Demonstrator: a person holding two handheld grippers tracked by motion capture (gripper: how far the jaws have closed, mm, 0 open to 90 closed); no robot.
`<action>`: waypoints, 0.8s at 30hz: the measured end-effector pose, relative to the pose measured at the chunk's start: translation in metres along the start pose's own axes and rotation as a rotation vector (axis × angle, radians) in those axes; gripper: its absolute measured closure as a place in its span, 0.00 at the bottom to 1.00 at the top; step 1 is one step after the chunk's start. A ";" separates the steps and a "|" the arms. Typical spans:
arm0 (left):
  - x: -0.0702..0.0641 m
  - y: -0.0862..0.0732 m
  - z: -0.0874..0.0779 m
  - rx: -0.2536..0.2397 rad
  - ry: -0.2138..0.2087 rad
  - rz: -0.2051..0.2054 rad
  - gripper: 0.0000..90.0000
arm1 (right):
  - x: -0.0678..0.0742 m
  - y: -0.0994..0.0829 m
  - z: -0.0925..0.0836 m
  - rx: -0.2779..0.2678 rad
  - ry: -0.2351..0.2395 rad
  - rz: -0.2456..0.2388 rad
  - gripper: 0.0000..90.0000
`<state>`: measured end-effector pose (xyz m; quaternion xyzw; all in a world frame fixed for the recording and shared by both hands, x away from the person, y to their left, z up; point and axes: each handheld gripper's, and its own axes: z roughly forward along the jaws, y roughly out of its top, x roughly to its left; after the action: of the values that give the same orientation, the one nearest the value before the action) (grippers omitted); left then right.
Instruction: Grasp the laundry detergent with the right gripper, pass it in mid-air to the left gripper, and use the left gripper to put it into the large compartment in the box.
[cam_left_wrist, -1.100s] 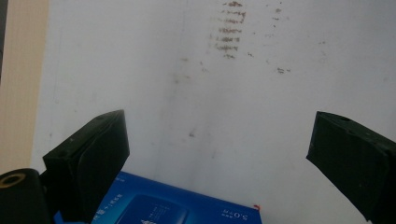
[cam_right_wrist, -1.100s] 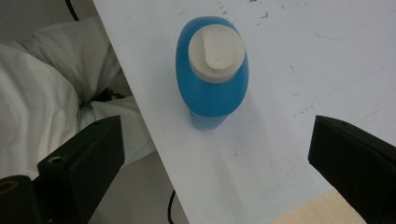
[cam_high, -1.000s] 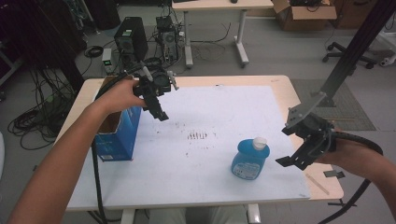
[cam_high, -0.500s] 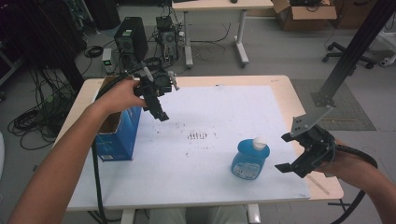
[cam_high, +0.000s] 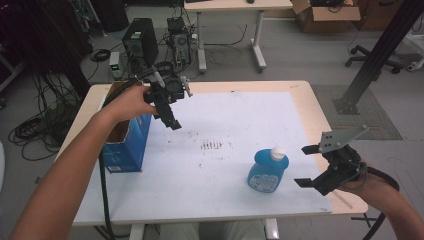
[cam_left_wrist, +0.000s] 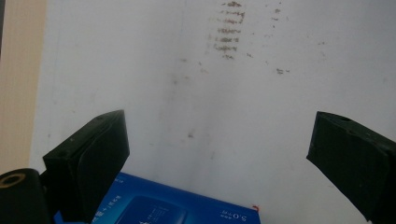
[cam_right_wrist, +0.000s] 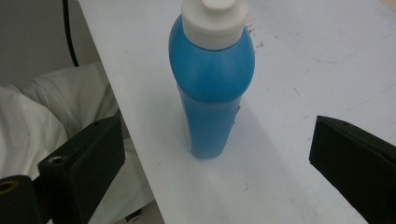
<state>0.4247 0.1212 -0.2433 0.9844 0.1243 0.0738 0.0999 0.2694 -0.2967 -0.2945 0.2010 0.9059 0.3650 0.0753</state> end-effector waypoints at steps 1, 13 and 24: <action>0.000 0.000 0.000 0.002 0.000 0.000 0.06 | 0.000 -0.002 0.001 -0.008 0.005 0.002 0.03; 0.000 0.001 0.000 0.008 -0.001 0.001 0.06 | 0.000 -0.019 0.013 -0.093 0.005 0.011 0.03; 0.001 0.002 0.002 0.008 -0.003 -0.004 0.06 | -0.002 -0.036 0.022 -0.185 0.003 0.030 0.02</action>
<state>0.4259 0.1195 -0.2449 0.9847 0.1263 0.0717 0.0960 0.2661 -0.3067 -0.3357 0.2063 0.8653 0.4486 0.0867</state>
